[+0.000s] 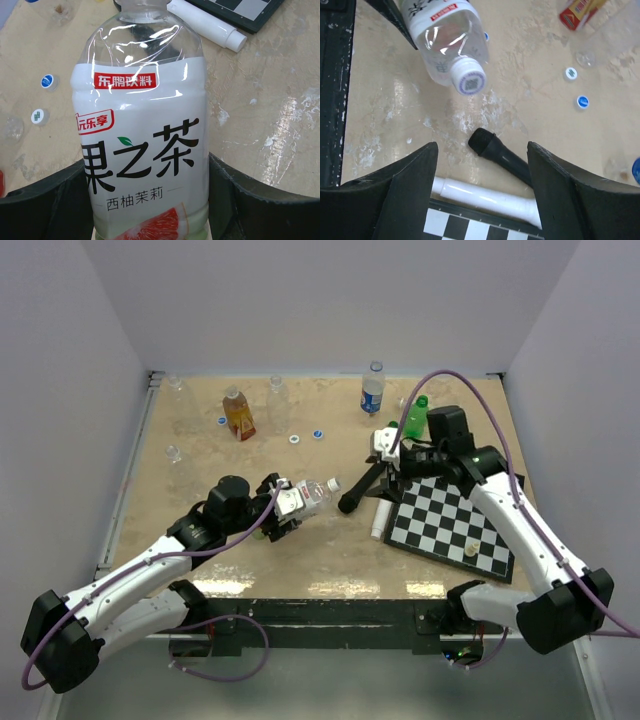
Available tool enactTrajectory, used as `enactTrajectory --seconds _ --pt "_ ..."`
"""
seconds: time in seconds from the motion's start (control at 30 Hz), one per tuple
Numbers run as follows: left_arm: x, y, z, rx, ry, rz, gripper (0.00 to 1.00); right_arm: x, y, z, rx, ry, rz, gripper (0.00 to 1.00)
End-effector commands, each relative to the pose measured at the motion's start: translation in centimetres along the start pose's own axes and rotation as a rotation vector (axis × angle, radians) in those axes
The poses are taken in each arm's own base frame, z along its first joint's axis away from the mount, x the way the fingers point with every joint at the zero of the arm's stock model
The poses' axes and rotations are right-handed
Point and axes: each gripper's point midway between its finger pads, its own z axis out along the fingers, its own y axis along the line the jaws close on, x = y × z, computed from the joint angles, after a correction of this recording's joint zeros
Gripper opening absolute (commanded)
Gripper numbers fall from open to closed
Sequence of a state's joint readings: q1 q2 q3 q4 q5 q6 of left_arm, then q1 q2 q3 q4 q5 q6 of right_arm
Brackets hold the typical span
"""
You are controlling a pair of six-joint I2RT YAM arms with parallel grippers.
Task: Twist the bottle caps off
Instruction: Unscrew the bottle cap from the plastic bottle.
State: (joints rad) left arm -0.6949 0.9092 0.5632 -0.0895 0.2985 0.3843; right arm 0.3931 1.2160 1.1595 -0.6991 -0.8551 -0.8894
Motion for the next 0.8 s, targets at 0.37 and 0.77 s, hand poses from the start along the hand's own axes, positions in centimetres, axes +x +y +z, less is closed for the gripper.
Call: enactTrajectory --seconds 0.37,0.77 --pt "-2.2 1.3 -0.3 -0.054 -0.065 0.013 0.0 -1.7 -1.2 -1.2 -0.06 -0.329 0.631 0.88" --pt "-1.7 1.4 0.0 -0.053 -0.049 0.011 0.0 0.3 -0.9 1.1 -0.147 -0.276 0.69 0.88"
